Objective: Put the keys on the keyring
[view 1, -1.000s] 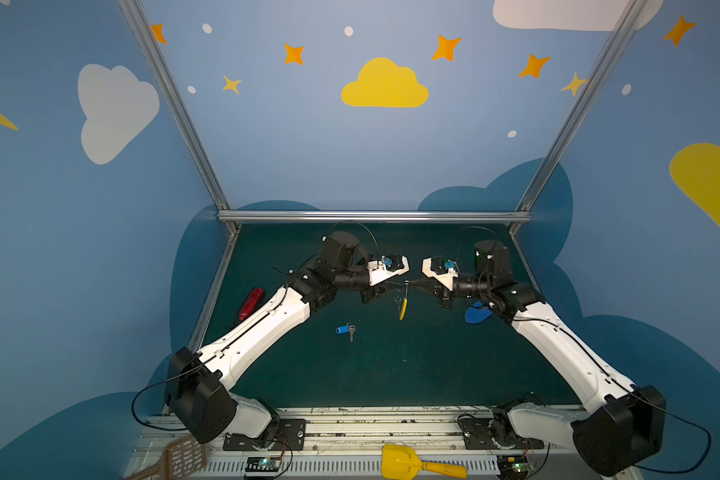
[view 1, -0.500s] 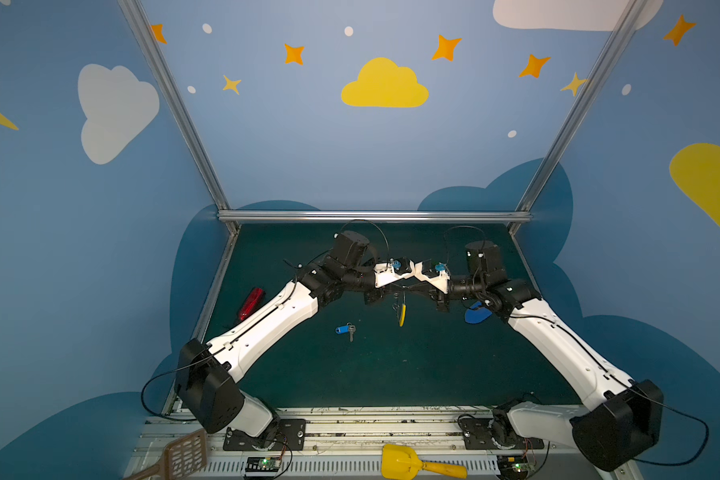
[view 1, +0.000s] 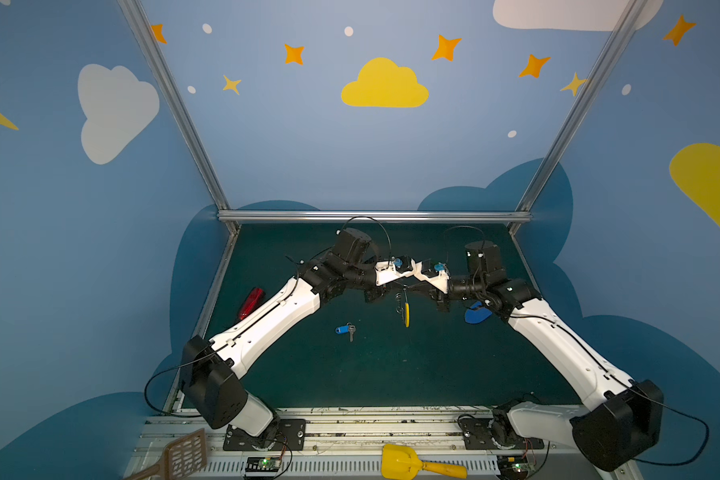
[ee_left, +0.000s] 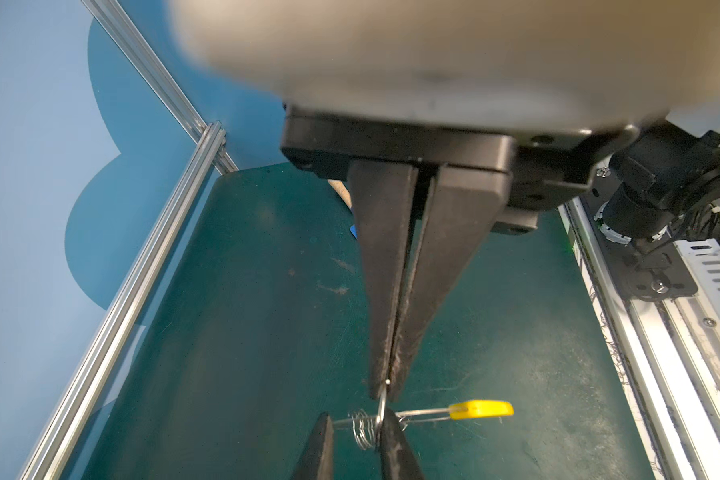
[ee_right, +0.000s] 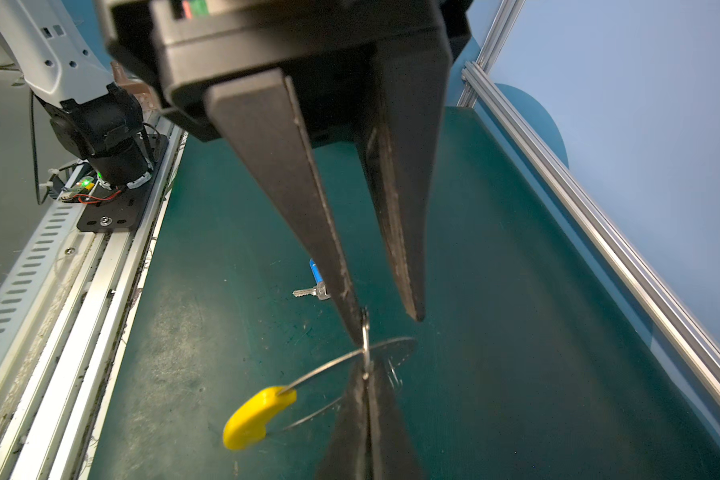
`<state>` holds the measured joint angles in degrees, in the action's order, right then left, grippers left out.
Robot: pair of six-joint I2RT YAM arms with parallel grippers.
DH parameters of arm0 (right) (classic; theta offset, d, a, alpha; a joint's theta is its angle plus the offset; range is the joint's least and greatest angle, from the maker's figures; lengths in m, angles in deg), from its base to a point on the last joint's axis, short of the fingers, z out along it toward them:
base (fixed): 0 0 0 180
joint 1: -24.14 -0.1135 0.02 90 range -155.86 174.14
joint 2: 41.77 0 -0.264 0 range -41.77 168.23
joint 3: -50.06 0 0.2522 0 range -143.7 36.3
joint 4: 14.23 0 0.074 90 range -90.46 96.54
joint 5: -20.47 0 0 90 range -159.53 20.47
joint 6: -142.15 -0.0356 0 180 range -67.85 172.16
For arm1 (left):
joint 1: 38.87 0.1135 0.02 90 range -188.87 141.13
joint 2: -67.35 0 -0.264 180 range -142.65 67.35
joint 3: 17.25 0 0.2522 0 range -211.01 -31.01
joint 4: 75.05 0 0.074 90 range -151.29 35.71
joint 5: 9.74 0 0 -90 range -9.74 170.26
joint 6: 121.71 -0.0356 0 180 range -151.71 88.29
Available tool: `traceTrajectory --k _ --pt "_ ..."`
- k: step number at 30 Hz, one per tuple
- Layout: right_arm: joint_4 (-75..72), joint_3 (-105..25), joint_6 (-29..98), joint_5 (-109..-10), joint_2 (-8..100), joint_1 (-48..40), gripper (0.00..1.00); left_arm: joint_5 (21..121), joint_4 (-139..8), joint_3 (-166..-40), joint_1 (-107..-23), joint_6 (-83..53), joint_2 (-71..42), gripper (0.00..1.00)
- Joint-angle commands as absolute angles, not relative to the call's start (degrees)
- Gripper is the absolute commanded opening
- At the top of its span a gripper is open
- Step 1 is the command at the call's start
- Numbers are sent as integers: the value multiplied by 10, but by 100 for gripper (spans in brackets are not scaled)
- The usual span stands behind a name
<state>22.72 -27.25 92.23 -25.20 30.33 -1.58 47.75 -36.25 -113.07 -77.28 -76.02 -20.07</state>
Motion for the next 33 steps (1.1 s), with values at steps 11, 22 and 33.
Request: traceTrajectory --k 11,22,33 --pt "149 -278 863 -208 302 -21 0 462 -360 -1128 -778 -760 -218 17" --pt "161 -272 870 -213 299 -16 0 460 -356 -1127 -777 -760 -218 14" --pt "160 -268 878 -212 287 -14 0 455 -352 -1130 -776 -760 -221 4"
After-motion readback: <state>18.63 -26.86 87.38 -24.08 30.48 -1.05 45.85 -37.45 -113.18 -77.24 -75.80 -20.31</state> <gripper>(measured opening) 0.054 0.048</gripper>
